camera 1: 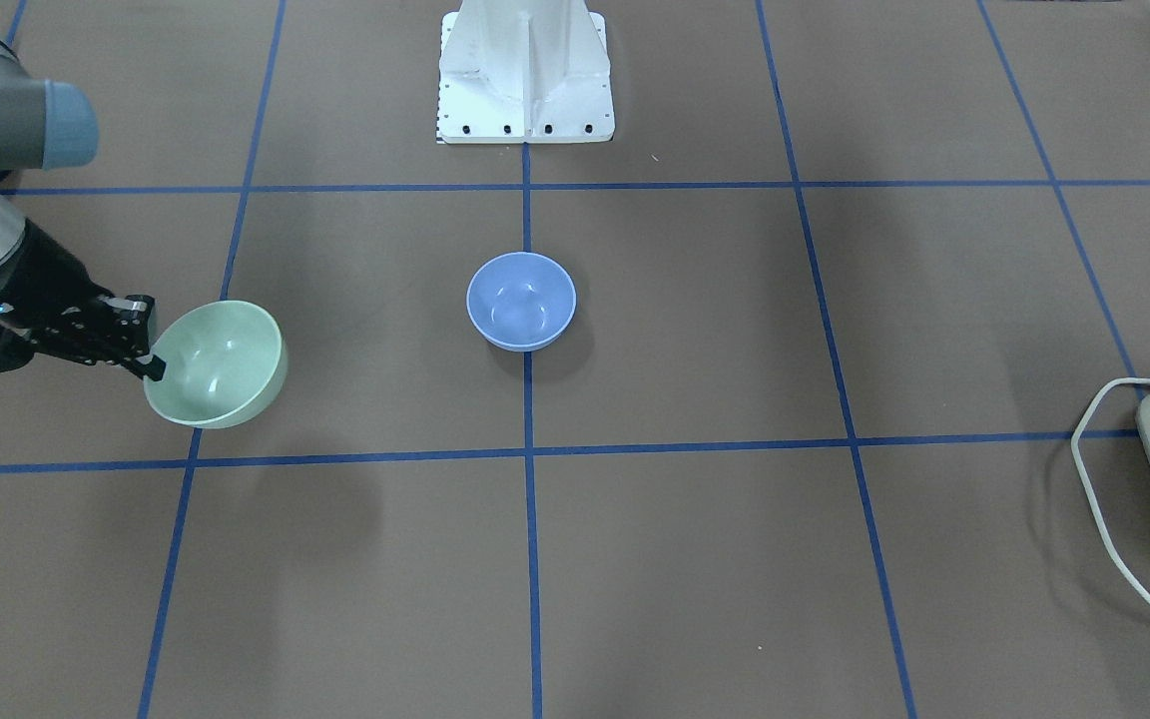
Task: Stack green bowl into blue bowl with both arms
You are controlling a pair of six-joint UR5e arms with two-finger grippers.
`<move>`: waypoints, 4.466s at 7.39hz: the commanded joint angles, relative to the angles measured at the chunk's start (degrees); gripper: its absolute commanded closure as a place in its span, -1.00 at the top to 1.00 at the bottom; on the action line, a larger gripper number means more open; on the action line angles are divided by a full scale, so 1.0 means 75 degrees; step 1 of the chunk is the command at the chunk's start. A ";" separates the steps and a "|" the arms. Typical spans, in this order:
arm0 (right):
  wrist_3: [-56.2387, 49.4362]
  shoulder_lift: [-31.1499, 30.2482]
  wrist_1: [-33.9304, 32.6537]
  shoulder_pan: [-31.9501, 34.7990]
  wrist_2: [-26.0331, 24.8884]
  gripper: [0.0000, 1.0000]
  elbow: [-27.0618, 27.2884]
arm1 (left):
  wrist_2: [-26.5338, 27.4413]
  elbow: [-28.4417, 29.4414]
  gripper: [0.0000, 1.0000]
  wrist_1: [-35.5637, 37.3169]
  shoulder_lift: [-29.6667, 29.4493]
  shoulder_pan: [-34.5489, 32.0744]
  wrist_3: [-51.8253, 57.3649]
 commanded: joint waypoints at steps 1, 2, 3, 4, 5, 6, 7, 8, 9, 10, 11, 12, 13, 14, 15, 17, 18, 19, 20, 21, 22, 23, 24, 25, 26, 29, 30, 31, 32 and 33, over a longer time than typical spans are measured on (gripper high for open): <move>0.1569 0.1475 -0.2131 -0.1157 -0.0800 -1.00 0.0519 | -0.0028 -0.0007 0.96 -0.0059 0.0142 0.0005 -0.0068; 0.2668 0.1945 -0.2217 -0.2057 -0.1770 -1.00 0.0461 | -0.0132 0.0028 0.96 -0.0059 0.0142 -0.0007 -0.0068; 0.3224 0.2274 -0.2427 -0.2658 -0.2278 -1.00 0.0403 | -0.0133 0.0028 0.96 -0.0059 0.0142 0.0005 -0.0068; 0.3416 0.2649 -0.2882 -0.3117 -0.2655 -1.00 0.0321 | -0.0133 0.0028 0.96 -0.0071 0.0142 0.0005 -0.0068; 0.3870 0.2792 -0.2886 -0.3643 -0.3238 -1.00 0.0158 | -0.0133 0.0017 0.96 -0.0071 0.0142 0.0005 -0.0068; 0.3967 0.2805 -0.2863 -0.3904 -0.3499 -1.00 0.0005 | -0.0133 0.0040 0.96 -0.0071 0.0131 0.0005 -0.0068; 0.3875 0.2793 -0.2851 -0.3929 -0.3502 -1.00 -0.0263 | -0.0133 0.0028 0.96 -0.0071 0.0142 -0.0007 -0.0068; 0.3840 0.2770 -0.2851 -0.3953 -0.3502 -1.00 -0.0335 | -0.0133 0.0028 0.96 -0.0071 0.0142 0.0005 -0.0068; 0.3839 0.2689 -0.2851 -0.4011 -0.3514 -1.00 -0.0348 | -0.0133 0.0028 0.96 -0.0071 0.0131 0.0005 -0.0068; 0.3839 0.2711 -0.2839 -0.4023 -0.3525 -1.00 -0.0394 | -0.0133 0.0028 0.96 -0.0071 0.0131 0.0005 -0.0068; 0.3828 0.2711 -0.2839 -0.4035 -0.3537 -1.00 -0.0395 | -0.0122 0.0028 0.96 -0.0071 0.0131 0.0005 -0.0068; 0.3839 0.2688 -0.2526 -0.4058 -0.3630 -1.00 -0.0522 | -0.0121 0.0017 0.96 -0.0071 0.0131 0.0005 -0.0068; 0.3851 0.2688 -0.1978 -0.4070 -0.3666 -1.00 -0.0848 | -0.0121 0.0016 0.96 -0.0071 0.0119 0.0005 -0.0068; 0.3851 0.2653 -0.1903 -0.4070 -0.3678 -1.00 -0.0852 | -0.0121 0.0028 0.96 -0.0071 0.0119 0.0016 -0.0068; 0.3851 0.2548 -0.1902 -0.4070 -0.3666 -1.00 -0.0828 | -0.0121 0.0028 0.96 -0.0071 0.0119 0.0017 -0.0068; 0.3839 0.2500 -0.1902 -0.4070 -0.3608 -1.00 -0.0770 | -0.0121 0.0040 0.96 -0.0071 0.0119 0.0017 -0.0068; 0.3839 0.2500 -0.1913 -0.4070 -0.3596 -1.00 -0.0758 | -0.0121 0.0040 0.96 -0.0071 0.0131 0.0017 -0.0068; 0.3839 0.2477 -0.1925 -0.4070 -0.3584 -1.00 -0.0758 | -0.0121 0.0040 0.96 -0.0071 0.0131 0.0017 -0.0068; 0.3839 0.2465 -0.1925 -0.4070 -0.3573 -1.00 -0.0746 | -0.0121 0.0051 0.96 -0.0071 0.0131 0.0017 -0.0068; 0.3839 0.2454 -0.1925 -0.4070 -0.3584 -1.00 -0.0723 | -0.0121 0.0063 0.96 -0.0071 0.0131 0.0017 -0.0068; 0.3839 0.2465 -0.1925 -0.4070 -0.3584 -0.95 -0.0723 | -0.0121 0.0075 0.96 -0.0071 0.0131 0.0017 -0.0068; 0.3839 0.2477 -0.1925 -0.4070 -0.3619 -0.50 -0.0723 | -0.0121 0.0087 0.96 -0.0071 0.0131 0.0017 -0.0068; 0.3839 0.2477 -0.1925 -0.4070 -0.3689 0.49 -0.0723 | -0.0121 0.0087 0.96 -0.0071 0.0131 0.0017 -0.0068; 0.3839 0.2500 -0.1925 -0.4070 -0.3782 0.99 -0.0734 | -0.0121 0.0087 0.96 -0.0071 0.0131 0.0017 -0.0068; 0.3816 0.2547 -0.1925 -0.3978 -0.3783 1.00 -0.0688 | -0.0121 0.0098 0.96 -0.0071 0.0131 0.0005 -0.0068; 0.2614 0.2373 -0.2089 -0.2320 -0.2908 1.00 -0.0535 | -0.0122 0.0308 0.96 -0.0001 0.0119 0.0051 -0.0173; 0.1646 0.2128 -0.2089 -0.1501 -0.2232 1.00 -0.0547 | -0.0121 0.0472 0.96 -0.0070 0.0119 0.0052 -0.0150; 0.0604 0.1835 -0.2078 -0.0657 -0.1552 1.00 -0.0559 | -0.0133 0.0427 0.96 -0.0083 0.0142 0.0040 -0.0139; -0.0451 0.1508 -0.2078 -0.0045 -0.0988 1.00 -0.0640 | -0.0133 0.0589 0.96 -0.0083 0.0316 0.0052 -0.0115; -0.1123 0.1052 -0.2078 0.0622 -0.0855 1.00 -0.0675 | -0.0122 0.0544 0.96 -0.0071 0.0330 0.0040 -0.0069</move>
